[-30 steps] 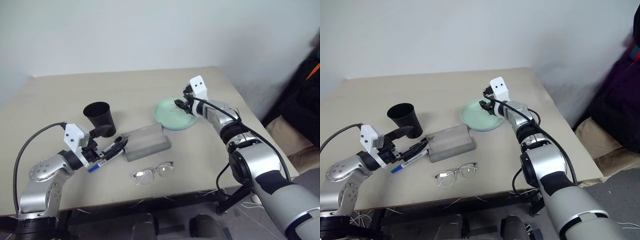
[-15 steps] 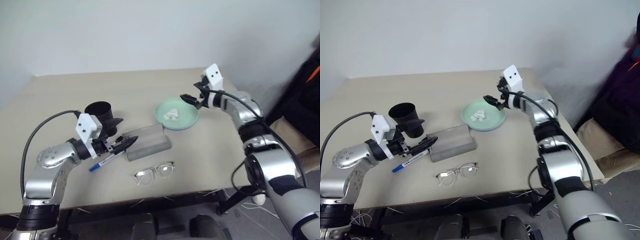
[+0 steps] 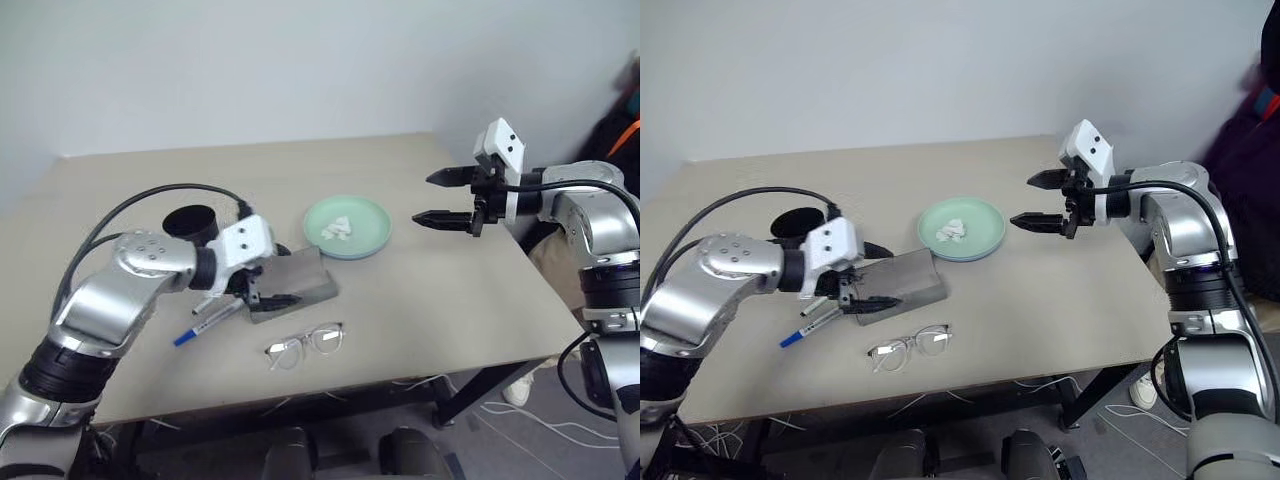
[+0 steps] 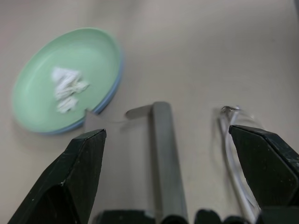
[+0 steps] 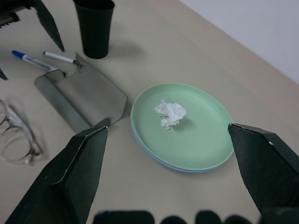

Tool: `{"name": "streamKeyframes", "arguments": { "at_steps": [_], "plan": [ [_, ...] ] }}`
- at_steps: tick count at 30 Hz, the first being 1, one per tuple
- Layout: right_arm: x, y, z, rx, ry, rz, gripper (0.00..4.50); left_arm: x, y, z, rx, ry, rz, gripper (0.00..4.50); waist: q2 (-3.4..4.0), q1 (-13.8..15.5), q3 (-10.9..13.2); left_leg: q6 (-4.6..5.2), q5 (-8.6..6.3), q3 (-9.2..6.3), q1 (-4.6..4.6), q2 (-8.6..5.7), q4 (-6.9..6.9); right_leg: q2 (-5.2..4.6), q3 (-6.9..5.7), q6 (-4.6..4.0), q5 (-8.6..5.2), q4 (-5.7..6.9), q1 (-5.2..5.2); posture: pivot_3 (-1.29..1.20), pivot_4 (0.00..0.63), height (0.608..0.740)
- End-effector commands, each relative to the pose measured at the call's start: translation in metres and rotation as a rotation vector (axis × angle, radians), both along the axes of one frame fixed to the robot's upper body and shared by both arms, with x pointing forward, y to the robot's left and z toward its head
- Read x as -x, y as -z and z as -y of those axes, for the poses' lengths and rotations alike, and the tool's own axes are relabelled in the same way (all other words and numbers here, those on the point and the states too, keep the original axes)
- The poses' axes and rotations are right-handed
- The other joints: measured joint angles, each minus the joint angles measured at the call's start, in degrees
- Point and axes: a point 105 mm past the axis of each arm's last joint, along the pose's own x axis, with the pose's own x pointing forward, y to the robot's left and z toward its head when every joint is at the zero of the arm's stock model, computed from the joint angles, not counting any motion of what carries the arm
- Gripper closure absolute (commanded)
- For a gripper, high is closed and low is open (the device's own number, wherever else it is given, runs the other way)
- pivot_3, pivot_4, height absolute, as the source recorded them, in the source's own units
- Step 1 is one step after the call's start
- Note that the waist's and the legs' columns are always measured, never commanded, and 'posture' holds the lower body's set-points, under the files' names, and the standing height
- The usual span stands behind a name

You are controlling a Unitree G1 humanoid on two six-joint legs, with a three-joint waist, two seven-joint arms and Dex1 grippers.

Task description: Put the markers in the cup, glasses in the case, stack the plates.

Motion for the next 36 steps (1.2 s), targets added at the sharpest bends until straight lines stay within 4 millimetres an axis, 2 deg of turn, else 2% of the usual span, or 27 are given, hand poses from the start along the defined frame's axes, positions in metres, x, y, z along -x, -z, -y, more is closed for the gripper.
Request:
{"name": "streamKeyframes", "arguments": {
  "at_steps": [1, 10, 18, 26, 29, 36],
  "plan": [
    [0.006, -0.022, -0.006, 0.005, -0.044, 0.069, 0.05, 0.004, 0.001, 0.014, -0.088, 0.057, 0.009, 0.00, 0.00, 0.01, 0.00, 0.00, 0.00, 0.00, -0.01, -0.01, 0.00, 0.00, 0.02, 0.00, 0.00, -0.01, 0.00, 0.00, 0.000, 0.712],
    [0.014, -0.015, -0.008, 0.007, -0.037, 0.039, 0.05, 0.017, 0.026, 0.031, -0.208, 0.127, -0.060, 0.00, -0.03, 0.07, 0.01, 0.00, 0.00, 0.00, -0.09, -0.08, 0.10, 0.04, 0.17, 0.01, 0.00, 0.00, -0.07, 0.00, 0.000, 0.712],
    [0.018, -0.004, -0.003, 0.003, -0.003, 0.010, 0.05, 0.025, 0.042, 0.030, -0.283, 0.143, -0.101, 0.00, -0.05, 0.12, 0.01, 0.00, 0.00, -0.08, -0.08, -0.08, 0.27, 0.04, 0.16, 0.09, 0.05, 0.03, 0.00, 0.00, 0.000, 0.712],
    [0.020, -0.002, -0.004, -0.014, 0.012, 0.010, 0.05, 0.021, 0.053, 0.028, -0.315, 0.118, -0.118, 0.00, -0.05, 0.12, 0.01, 0.00, 0.00, -0.11, -0.07, -0.08, 0.35, 0.04, 0.15, 0.12, 0.07, 0.04, 0.05, 0.00, 0.000, 0.712],
    [0.021, -0.001, -0.005, -0.017, 0.014, 0.010, 0.00, 0.022, 0.058, 0.030, -0.311, 0.113, -0.132, 0.61, -0.06, 0.22, 0.01, 0.00, 0.00, -0.12, -0.07, -0.08, 0.39, 0.04, 0.15, 0.13, 0.08, 0.04, 0.08, 0.00, 0.000, 0.712],
    [0.022, 0.000, -0.005, -0.024, 0.023, 0.010, 0.00, 0.025, 0.070, 0.031, -0.322, 0.113, -0.157, 3.08, -0.06, 0.24, 0.01, 0.01, 0.00, -0.13, -0.07, -0.08, 0.47, 0.04, 0.15, 0.15, 0.09, 0.05, 0.12, 0.00, 0.000, 0.712]
  ]
}}
